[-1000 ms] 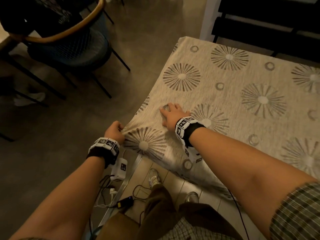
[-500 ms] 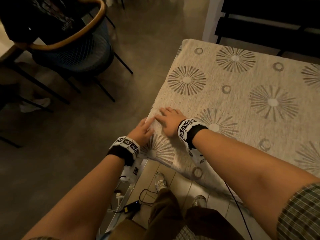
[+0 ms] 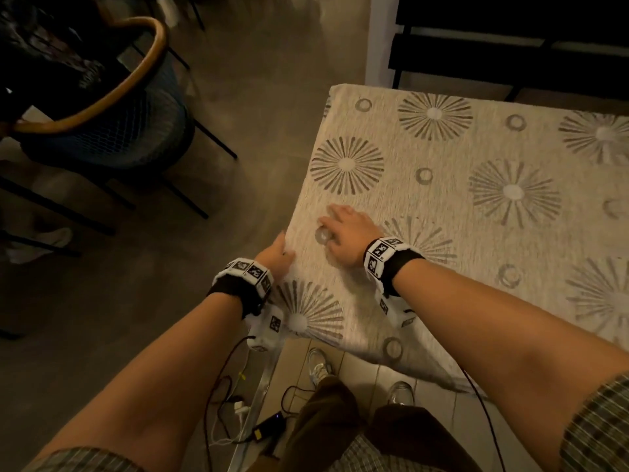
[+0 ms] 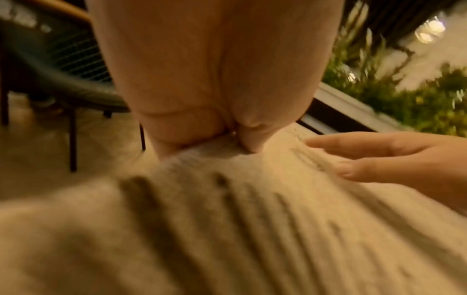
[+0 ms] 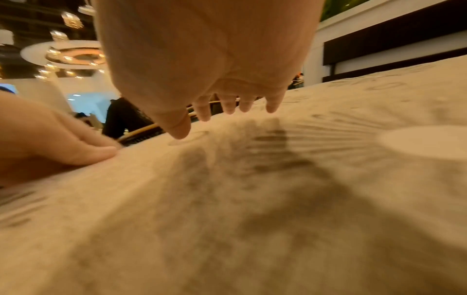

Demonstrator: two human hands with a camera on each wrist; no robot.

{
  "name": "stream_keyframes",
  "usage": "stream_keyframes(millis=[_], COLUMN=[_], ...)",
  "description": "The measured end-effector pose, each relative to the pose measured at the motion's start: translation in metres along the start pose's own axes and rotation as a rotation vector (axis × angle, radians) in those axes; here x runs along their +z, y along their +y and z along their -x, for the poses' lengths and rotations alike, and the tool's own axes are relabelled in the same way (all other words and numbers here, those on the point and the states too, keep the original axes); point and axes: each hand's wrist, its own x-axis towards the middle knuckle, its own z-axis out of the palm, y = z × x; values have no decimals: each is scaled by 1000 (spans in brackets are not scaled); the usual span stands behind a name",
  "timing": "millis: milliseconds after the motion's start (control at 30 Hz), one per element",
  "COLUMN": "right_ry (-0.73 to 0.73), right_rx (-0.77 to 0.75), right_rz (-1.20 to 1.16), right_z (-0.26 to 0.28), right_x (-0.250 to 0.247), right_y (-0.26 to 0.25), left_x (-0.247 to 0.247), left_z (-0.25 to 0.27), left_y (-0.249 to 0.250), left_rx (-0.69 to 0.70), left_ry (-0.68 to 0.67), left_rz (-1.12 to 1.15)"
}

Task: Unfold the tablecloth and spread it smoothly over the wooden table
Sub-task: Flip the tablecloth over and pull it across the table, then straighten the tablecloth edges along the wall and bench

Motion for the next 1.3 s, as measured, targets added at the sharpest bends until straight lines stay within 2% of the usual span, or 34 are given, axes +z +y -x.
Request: stream_keyframes(millis=[100, 167, 200, 267, 333, 400, 433, 533, 633, 700, 767, 867, 900, 1000, 1100, 1167, 1300], right_ry=[-4, -1, 4, 11, 17, 40, 53, 69, 96, 79, 54, 59, 80, 154, 217, 259, 327], right_rx=[177, 252, 274, 300, 319, 365, 404, 575, 792, 935, 1017, 944, 904, 803, 713, 668, 607], right_rz=[-3, -1, 4, 12, 1, -31, -52, -135, -189, -216, -223, -209, -211, -207, -222, -237, -253], right_z=[22, 36, 41, 51, 60, 74, 84, 135, 216, 273, 321, 360, 367, 376, 381, 387, 391], right_x=[2, 5, 6, 10, 15, 18, 19, 20, 25, 27, 26, 18, 14, 9, 12, 14, 19], right_y=[35, 55, 63, 75, 82, 93, 102, 148, 208, 247, 279, 308, 313, 328, 340, 345, 357], left_x=[-10, -19, -21, -17, -3, 18, 25, 31, 36, 38, 39, 59, 73, 124, 171, 193, 214], left_z=[-7, -12, -13, -14, -3, 1, -2, -21, -33, -37, -37, -12, -1, 24, 35, 39, 25], left_y=[-6, 8, 22, 60, 101, 121, 120, 105, 105, 117, 134, 198, 227, 319, 388, 425, 490], left_rx=[-107, -106, -55, 171, 335, 320, 302, 299, 277, 210, 175, 361, 437, 543, 694, 768, 767], left_ry=[-65, 25, 105, 195, 105, -35, -60, -28, 13, 52, 91, 132, 134, 73, 44, 6, -135], left_rz=[-215, -392, -466, -539, -584, -696, -754, -738, -757, -825, -947, -1069, -1023, -869, -823, -853, -804])
